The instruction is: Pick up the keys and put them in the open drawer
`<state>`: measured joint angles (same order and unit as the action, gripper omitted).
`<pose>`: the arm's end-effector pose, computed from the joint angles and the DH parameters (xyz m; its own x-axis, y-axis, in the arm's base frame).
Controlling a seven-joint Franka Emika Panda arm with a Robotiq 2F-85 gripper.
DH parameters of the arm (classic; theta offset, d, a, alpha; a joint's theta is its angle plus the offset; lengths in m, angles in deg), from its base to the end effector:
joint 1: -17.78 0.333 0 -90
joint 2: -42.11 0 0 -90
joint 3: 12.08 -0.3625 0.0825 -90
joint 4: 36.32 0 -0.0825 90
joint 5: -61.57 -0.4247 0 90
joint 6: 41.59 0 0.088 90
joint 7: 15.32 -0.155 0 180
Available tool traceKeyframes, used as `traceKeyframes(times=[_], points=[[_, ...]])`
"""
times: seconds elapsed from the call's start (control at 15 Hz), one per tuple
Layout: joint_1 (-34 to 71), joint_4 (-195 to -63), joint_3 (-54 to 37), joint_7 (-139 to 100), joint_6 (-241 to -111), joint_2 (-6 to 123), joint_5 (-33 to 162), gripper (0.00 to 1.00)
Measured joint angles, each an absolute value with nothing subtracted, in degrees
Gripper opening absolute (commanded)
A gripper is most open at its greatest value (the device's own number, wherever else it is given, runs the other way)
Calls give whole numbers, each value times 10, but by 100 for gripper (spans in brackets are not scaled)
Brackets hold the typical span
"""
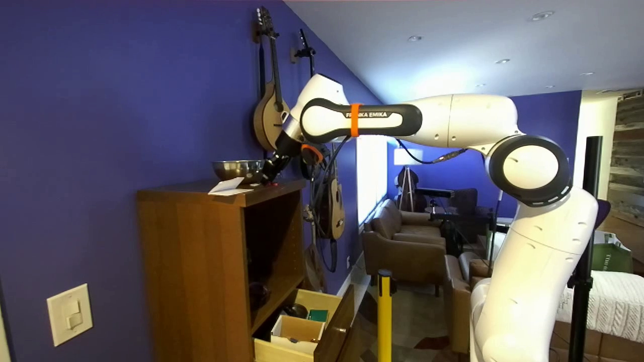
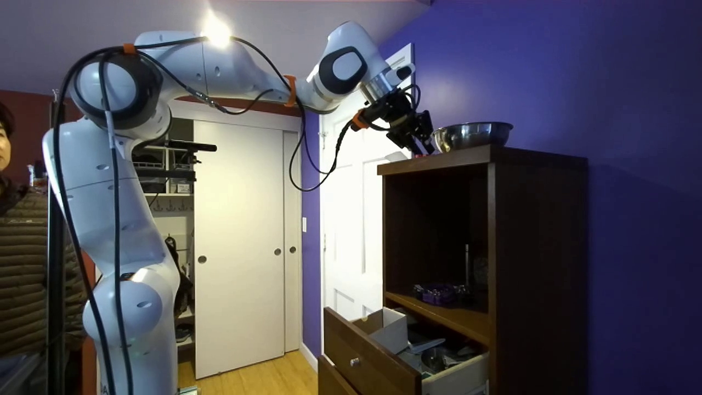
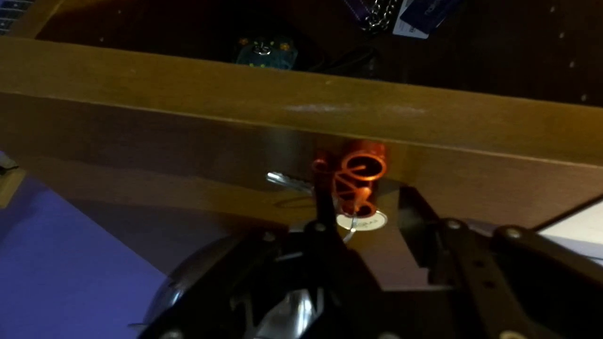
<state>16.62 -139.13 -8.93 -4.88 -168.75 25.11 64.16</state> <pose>0.5569 -0.0507 0.7586 0.7516 0.1432 0.6439 0.0612 -0.9871 0.1481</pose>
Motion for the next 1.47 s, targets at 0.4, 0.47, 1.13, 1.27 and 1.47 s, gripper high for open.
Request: traceKeyframes(times=[0.4, 0.47, 1.13, 1.27, 1.47], points=[[166, -1381, -90, -53, -1711, 269, 642, 81], [166, -1379, -90, -55, -1714, 269, 642, 79], [166, -1373, -93, -87, -1727, 283, 646, 28], [165, -1373, -95, -102, -1736, 290, 653, 7], [165, -1373, -97, -122, -1745, 292, 665, 6]])
